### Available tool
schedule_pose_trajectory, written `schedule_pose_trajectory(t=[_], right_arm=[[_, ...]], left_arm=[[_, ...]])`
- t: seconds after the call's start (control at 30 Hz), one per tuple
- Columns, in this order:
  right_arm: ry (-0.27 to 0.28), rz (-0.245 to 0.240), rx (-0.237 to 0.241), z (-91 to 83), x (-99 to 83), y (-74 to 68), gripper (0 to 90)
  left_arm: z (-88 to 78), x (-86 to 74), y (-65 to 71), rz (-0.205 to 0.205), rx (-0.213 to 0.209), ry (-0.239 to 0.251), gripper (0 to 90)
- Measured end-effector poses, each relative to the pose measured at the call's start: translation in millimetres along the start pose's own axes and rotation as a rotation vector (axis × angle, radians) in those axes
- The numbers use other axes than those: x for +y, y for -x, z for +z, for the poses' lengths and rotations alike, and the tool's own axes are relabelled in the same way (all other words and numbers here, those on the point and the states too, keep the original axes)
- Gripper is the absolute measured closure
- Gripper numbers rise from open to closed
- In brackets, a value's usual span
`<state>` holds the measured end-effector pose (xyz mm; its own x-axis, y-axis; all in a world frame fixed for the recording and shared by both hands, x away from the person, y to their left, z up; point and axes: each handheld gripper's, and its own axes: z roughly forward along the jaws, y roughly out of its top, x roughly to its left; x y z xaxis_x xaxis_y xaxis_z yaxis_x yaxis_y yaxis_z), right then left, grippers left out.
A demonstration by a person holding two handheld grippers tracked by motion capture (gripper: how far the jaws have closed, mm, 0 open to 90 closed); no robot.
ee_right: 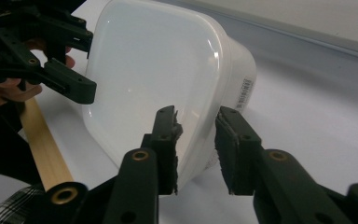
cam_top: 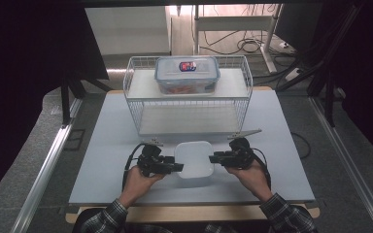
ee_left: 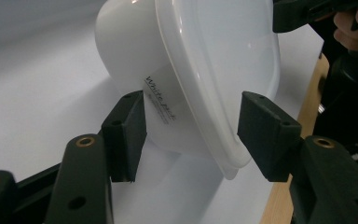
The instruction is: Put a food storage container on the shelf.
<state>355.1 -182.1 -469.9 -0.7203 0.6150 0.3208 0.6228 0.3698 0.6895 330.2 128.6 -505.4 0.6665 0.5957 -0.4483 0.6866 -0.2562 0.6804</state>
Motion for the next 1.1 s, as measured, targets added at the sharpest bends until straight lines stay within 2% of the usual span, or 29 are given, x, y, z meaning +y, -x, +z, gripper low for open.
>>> schedule_pose_trajectory(t=[0.03,0.07,0.1,0.13,0.2,0.33,0.4,0.47,0.5,0.53,0.57,0.6,0.7,0.83,0.93,1.1], right_arm=[[0.0,0.007,0.004,-0.2,0.0,0.9,67.6],[0.0,0.035,0.019,0.2,-0.2,2.9,67.2],[0.0,0.035,0.019,0.2,-0.2,2.9,67.2],[0.001,0.065,0.038,1.4,-1.3,7.9,67.8],[0.003,0.074,0.042,1.6,-1.5,9.0,67.9],[0.006,0.095,0.041,1.8,-1.5,9.7,68.4],[0.015,0.117,0.041,1.4,-2.5,9.5,71.5],[0.04,0.133,0.045,-0.8,-2.6,10.0,79.4],[0.056,0.118,0.041,-1.3,-2.6,9.4,79.2],[0.047,0.086,0.018,0.1,-1.9,6.5,79.4],[0.047,0.086,0.018,0.1,-1.9,6.5,79.4],[0.062,0.065,-0.011,1.3,-0.6,2.2,79.5],[0.073,0.056,-0.016,1.9,-0.3,1.5,79.5],[0.098,0.044,-0.011,-0.7,1.3,1.3,79.5],[0.135,0.006,-0.018,-6.4,7.3,-2.2,79.5],[0.172,-0.02,-0.016,-11.5,17.5,-5.7,79.4]], left_arm=[[0.0,0.0,0.0,0.0,0.0,0.0,54.0],[-5.7,-0.3,1.0,0.017,0.033,0.06,61.2],[-5.7,-0.3,1.0,0.017,0.033,0.06,61.3],[-5.4,0.7,2.3,0.022,0.038,0.058,61.5],[-5.1,0.8,2.6,0.022,0.043,0.063,61.8],[-6.2,0.2,-0.6,-0.022,0.024,0.072,64.6],[-9.1,-0.9,0.5,-0.036,0.027,0.087,68.6],[-12.2,-1.6,0.8,-0.034,0.057,0.107,77.3],[-11.7,-1.6,1.6,-0.016,0.08,0.11,79.3],[-11.7,-1.3,0.4,-0.029,0.08,0.112,79.3],[-11.7,-1.3,0.4,-0.029,0.08,0.112,79.2],[-11.7,-1.9,-2.4,-0.043,0.074,0.119,79.3],[-11.7,-2.1,-1.4,-0.041,0.087,0.123,79.3],[-16.1,1.4,2.6,-0.029,0.092,0.152,79.4],[-22.8,8.2,6.3,-0.005,0.108,0.175,79.4],[-32.3,17.5,10.5,0.024,0.129,0.202,79.4]])
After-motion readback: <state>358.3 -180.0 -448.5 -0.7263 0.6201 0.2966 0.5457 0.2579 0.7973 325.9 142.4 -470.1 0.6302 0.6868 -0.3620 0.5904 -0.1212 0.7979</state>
